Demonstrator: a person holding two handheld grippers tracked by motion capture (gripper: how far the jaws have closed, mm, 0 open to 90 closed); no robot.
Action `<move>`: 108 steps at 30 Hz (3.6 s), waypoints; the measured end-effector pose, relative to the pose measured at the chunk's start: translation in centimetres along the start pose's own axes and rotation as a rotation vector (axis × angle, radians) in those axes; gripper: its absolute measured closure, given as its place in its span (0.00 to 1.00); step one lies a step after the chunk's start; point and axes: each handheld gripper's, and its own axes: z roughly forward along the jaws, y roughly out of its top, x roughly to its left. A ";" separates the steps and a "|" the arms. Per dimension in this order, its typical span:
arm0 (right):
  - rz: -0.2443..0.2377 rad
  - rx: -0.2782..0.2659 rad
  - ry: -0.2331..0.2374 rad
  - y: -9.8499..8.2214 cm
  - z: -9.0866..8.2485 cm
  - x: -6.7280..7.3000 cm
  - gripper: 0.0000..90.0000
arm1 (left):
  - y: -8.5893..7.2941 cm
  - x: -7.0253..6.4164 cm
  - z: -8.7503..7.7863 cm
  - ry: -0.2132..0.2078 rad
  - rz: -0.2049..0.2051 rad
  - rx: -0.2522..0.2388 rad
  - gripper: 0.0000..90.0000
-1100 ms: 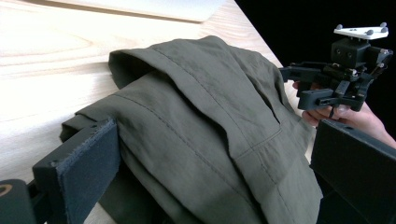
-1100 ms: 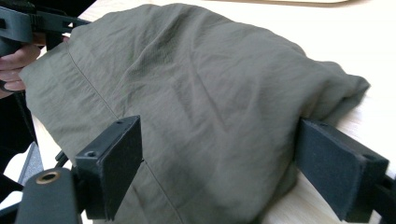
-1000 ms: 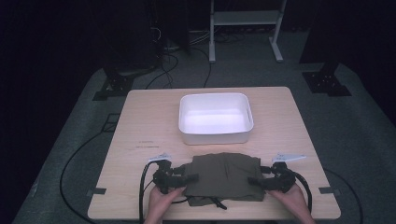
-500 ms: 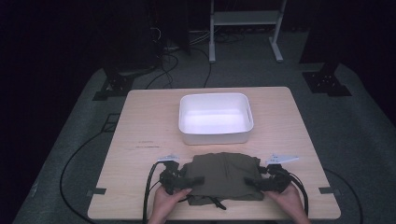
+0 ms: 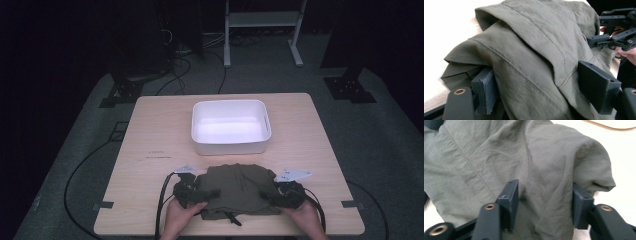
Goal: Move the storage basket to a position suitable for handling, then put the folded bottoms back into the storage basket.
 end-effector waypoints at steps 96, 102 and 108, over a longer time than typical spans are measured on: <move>0.064 -0.400 0.224 10.7 -7.9 0.1 0.86 | 9.4 -3.7 -10.4 -0.158 0.160 -0.272 0.74; 0.060 -0.402 0.228 11.8 -7.7 0.0 0.86 | 10.4 -3.5 -11.0 -0.147 0.158 -0.281 0.74; 0.053 -0.406 0.219 13.1 -7.7 -0.3 0.86 | 11.7 -3.6 -11.2 -0.149 0.158 -0.294 0.74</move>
